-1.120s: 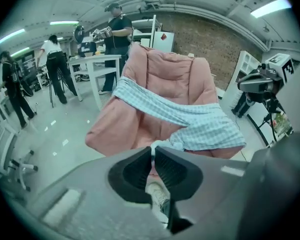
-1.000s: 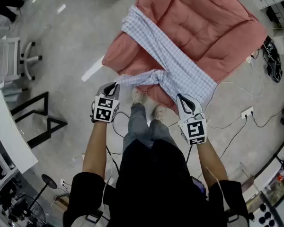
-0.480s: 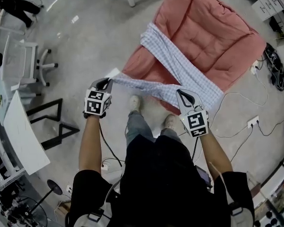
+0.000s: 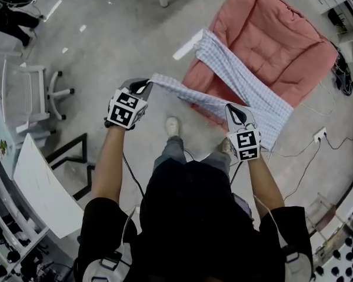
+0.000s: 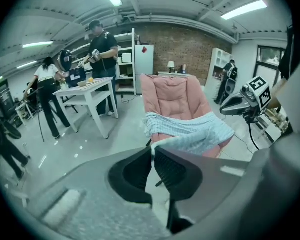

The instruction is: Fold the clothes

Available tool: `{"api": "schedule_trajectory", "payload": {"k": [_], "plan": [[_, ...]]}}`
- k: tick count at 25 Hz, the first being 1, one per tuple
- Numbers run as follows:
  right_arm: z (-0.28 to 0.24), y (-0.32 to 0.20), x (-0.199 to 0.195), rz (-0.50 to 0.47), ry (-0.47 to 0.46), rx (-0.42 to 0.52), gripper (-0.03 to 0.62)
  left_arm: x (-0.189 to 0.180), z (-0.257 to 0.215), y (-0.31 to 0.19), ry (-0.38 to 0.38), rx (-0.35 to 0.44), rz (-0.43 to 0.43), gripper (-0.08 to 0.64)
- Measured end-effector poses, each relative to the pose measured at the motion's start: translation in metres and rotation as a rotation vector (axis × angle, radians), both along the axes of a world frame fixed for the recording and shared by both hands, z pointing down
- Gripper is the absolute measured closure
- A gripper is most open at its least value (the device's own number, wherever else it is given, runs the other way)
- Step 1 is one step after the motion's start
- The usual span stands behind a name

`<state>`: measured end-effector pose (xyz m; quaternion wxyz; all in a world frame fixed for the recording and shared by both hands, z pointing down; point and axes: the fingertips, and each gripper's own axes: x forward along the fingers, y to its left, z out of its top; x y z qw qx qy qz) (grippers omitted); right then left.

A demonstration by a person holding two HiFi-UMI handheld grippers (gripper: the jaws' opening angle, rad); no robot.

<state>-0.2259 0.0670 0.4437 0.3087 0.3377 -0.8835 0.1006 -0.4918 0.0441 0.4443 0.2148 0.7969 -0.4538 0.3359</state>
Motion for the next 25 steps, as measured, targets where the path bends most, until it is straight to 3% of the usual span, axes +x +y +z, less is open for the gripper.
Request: {"api": "schedule_trajectory", "payload": {"k": [4,11,20,25], "plan": [[-0.012,-0.001,-0.021,0.051,0.013,0.031,0.584,0.005,-0.012,-0.024,0.0,-0.019,0.129,0.535],[-0.007,0.001,-0.029,0.136,0.038,0.044,0.583,0.01,-0.002,-0.062,-0.012,-0.065,0.24,0.535],[0.008,0.001,-0.019,0.258,0.049,-0.009,0.583,0.008,0.063,-0.096,0.05,-0.24,0.257,0.534],[0.019,0.003,-0.012,0.274,0.065,-0.047,0.583,0.015,0.066,-0.089,0.078,-0.224,0.282,0.534]]}}
